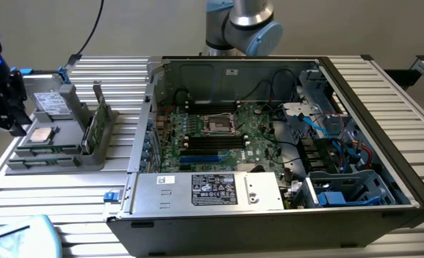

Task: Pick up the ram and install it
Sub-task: 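Pick up the ram and move it above insertion slot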

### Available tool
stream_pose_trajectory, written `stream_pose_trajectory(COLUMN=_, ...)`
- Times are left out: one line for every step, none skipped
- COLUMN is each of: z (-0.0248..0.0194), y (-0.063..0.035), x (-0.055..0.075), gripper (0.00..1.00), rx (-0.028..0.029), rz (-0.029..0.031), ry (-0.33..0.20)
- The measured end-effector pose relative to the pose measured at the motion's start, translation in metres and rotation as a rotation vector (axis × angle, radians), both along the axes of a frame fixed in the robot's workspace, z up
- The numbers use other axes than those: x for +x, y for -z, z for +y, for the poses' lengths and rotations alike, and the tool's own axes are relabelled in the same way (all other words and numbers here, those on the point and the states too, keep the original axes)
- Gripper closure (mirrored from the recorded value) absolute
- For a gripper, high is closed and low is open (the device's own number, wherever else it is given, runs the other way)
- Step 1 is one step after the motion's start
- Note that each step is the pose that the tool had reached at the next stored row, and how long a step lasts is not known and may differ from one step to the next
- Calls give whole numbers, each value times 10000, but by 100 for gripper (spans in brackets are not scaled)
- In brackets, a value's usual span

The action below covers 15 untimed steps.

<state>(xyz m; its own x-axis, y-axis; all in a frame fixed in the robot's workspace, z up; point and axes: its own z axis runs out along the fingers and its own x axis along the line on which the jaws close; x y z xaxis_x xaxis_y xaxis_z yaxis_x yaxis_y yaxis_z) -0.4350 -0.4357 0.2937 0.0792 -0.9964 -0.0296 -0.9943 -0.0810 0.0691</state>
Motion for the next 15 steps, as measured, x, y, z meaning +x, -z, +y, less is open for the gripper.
stream_pose_trajectory(z=-5, y=17, x=-4, gripper=63, rx=1, rz=0, ry=-20)
stream_pose_trajectory(z=-10, y=35, x=-7, gripper=63, rx=1, rz=0, ry=-45)
stream_pose_trajectory(z=-16, y=54, x=-11, gripper=63, rx=2, rz=0, ry=-68)
stream_pose_trajectory(z=-20, y=73, x=-15, gripper=63, rx=2, rz=0, ry=-89)
stream_pose_trajectory(z=-25, y=90, x=-19, gripper=63, rx=3, rz=-1, ry=-112)
stream_pose_trajectory(z=-29, y=109, x=-23, gripper=63, rx=3, rz=0, ry=-134)
stream_pose_trajectory(z=-33, y=126, x=-26, gripper=63, rx=4, rz=-1, ry=-155)
stream_pose_trajectory(z=-38, y=146, x=-29, gripper=63, rx=4, rz=0, ry=-174)
stream_pose_trajectory(z=-45, y=164, x=-31, gripper=63, rx=4, rz=1, ry=-190)
stream_pose_trajectory(z=-51, y=180, x=-33, gripper=63, rx=4, rz=1, ry=-203)
stream_pose_trajectory(z=-58, y=199, x=-35, gripper=63, rx=4, rz=1, ry=-217)
stream_pose_trajectory(z=-64, y=217, x=-37, gripper=63, rx=5, rz=0, ry=-232)
stream_pose_trajectory(z=-71, y=236, x=-39, gripper=63, rx=6, rz=-1, ry=-249)
stream_pose_trajectory(z=-76, y=254, x=-41, gripper=63, rx=6, rz=-1, ry=-266)
stream_pose_trajectory(z=-80, y=273, x=-43, gripper=63, rx=7, rz=-1, ry=-283)
